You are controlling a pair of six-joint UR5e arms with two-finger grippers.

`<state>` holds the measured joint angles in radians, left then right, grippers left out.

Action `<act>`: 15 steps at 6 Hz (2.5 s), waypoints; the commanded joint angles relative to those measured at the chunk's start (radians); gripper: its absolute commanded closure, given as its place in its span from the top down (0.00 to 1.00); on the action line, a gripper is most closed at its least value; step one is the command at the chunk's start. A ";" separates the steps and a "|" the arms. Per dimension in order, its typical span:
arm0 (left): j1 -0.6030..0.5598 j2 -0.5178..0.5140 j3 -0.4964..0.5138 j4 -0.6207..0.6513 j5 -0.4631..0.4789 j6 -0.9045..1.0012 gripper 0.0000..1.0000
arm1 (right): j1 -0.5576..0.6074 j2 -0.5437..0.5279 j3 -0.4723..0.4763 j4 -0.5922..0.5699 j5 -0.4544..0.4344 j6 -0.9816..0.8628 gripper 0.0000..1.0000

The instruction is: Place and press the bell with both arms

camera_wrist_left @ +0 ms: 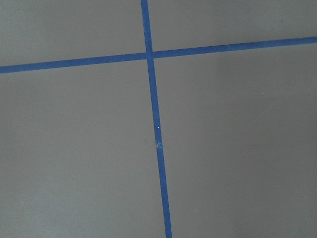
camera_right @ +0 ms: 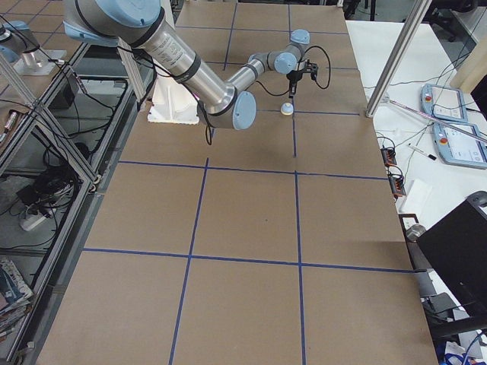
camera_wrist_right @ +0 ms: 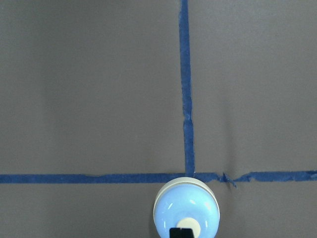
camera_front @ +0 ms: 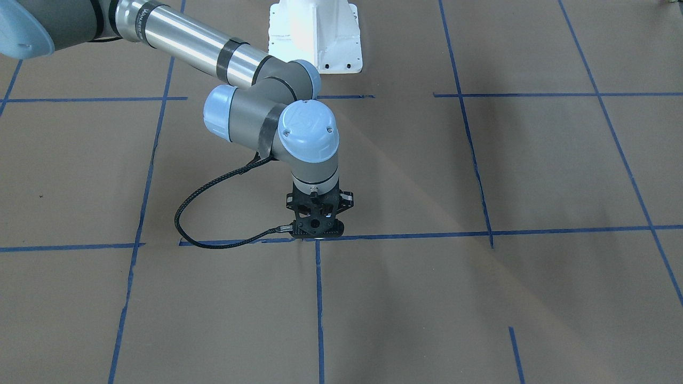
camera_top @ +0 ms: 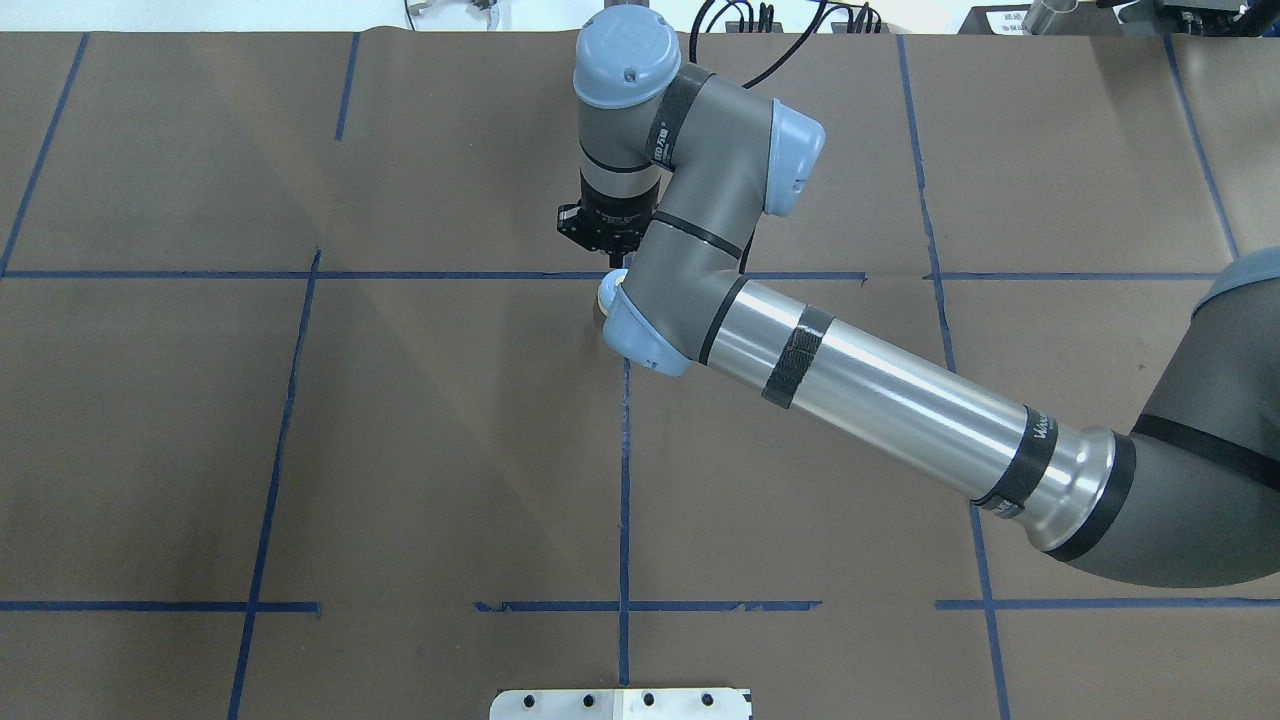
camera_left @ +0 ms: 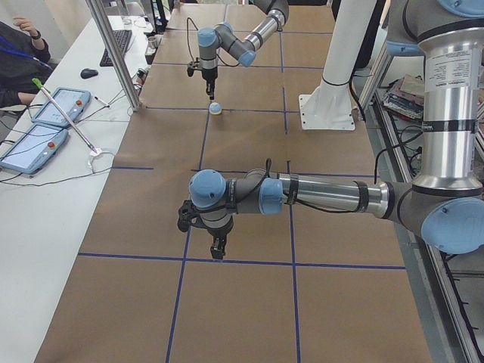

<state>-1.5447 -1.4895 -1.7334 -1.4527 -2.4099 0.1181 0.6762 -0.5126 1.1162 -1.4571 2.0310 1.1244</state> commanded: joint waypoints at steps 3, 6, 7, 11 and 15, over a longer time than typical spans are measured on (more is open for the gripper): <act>0.000 0.015 0.002 -0.005 0.014 0.011 1.00 | 0.217 -0.178 0.113 -0.073 0.196 -0.261 0.99; -0.002 0.064 -0.001 0.000 0.026 0.008 1.00 | 0.498 -0.587 0.432 -0.256 0.215 -0.943 1.00; -0.006 0.074 -0.003 0.006 0.031 0.008 1.00 | 0.576 -0.742 0.541 -0.267 0.259 -1.059 1.00; -0.014 0.107 -0.051 -0.002 0.067 0.011 1.00 | 0.824 -1.254 0.765 -0.233 0.281 -1.138 1.00; -0.012 0.107 -0.052 -0.003 0.072 0.011 1.00 | 0.824 -1.261 0.768 -0.232 0.282 -1.131 1.00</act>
<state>-1.5570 -1.3822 -1.7844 -1.4553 -2.3379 0.1289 1.4997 -1.7729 1.8844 -1.6900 2.3132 -0.0070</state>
